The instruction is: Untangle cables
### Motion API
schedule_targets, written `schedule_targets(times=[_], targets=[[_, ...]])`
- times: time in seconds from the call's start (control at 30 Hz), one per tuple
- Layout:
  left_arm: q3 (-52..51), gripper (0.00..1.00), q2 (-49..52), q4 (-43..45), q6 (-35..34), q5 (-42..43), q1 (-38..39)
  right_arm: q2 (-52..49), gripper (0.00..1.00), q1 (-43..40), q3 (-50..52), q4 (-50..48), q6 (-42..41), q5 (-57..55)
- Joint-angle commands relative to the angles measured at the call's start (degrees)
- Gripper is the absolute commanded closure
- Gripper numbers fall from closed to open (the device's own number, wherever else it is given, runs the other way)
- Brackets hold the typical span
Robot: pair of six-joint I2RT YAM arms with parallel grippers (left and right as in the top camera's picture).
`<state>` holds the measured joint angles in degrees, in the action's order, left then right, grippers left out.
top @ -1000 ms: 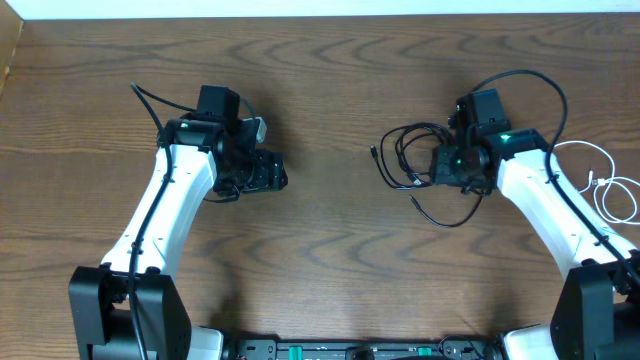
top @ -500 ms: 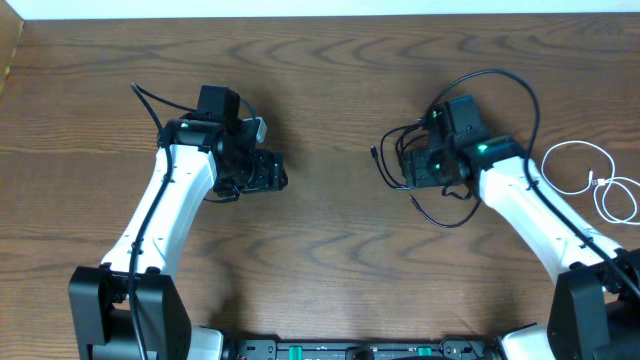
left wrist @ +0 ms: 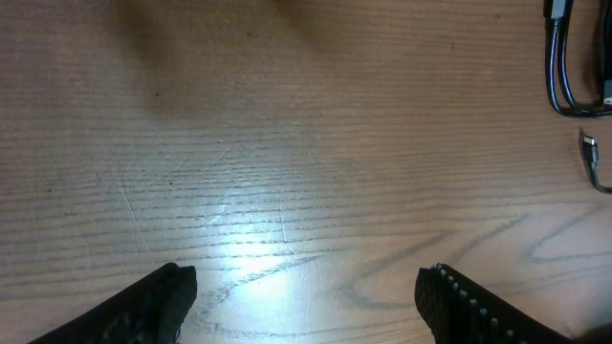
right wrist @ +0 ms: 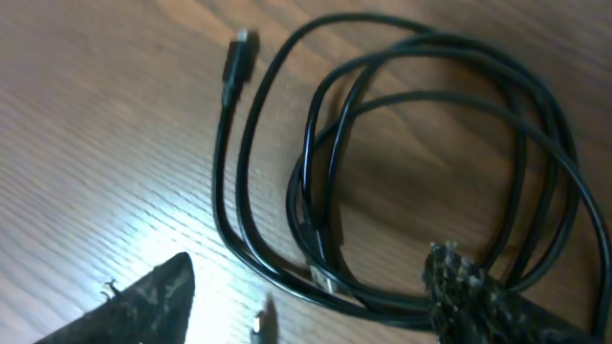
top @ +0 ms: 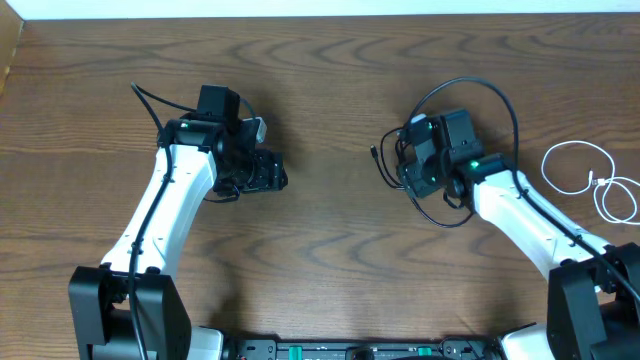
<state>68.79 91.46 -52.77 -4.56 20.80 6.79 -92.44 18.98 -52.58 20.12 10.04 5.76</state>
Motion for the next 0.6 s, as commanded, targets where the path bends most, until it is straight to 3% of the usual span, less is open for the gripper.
schedule_targets(times=[0.0,0.17,0.33,0.43,0.47,0.57], targets=[[-0.39,0.21,-0.15,-0.37,-0.50,-0.52,-0.07,-1.25,0.23,0.20,2.62,-2.01,5.20,-0.22],[-0.39,0.21,-0.15,-0.35,-0.50,-0.50,-0.07,-3.37,0.21,0.20,3.61,-3.65,5.20,-0.13],[-0.39,0.22,-0.15,-0.37,-0.50,-0.50,-0.07,-5.20,0.30,0.20,3.63,-3.48,4.79,0.44],[-0.39,0.22,-0.15,-0.37,-0.50,-0.50,-0.07,-5.40,0.44,0.22,3.63,-3.61,4.79,0.46],[-0.39,0.21,-0.15,-0.37,-0.50,-0.50,-0.07,-5.40,0.55,0.20,3.63,-3.61,4.74,0.46],[-0.39,0.22,-0.15,-0.37,-0.50,-0.48,-0.07,-5.40,0.73,0.20,3.63,-3.61,2.21,0.44]])
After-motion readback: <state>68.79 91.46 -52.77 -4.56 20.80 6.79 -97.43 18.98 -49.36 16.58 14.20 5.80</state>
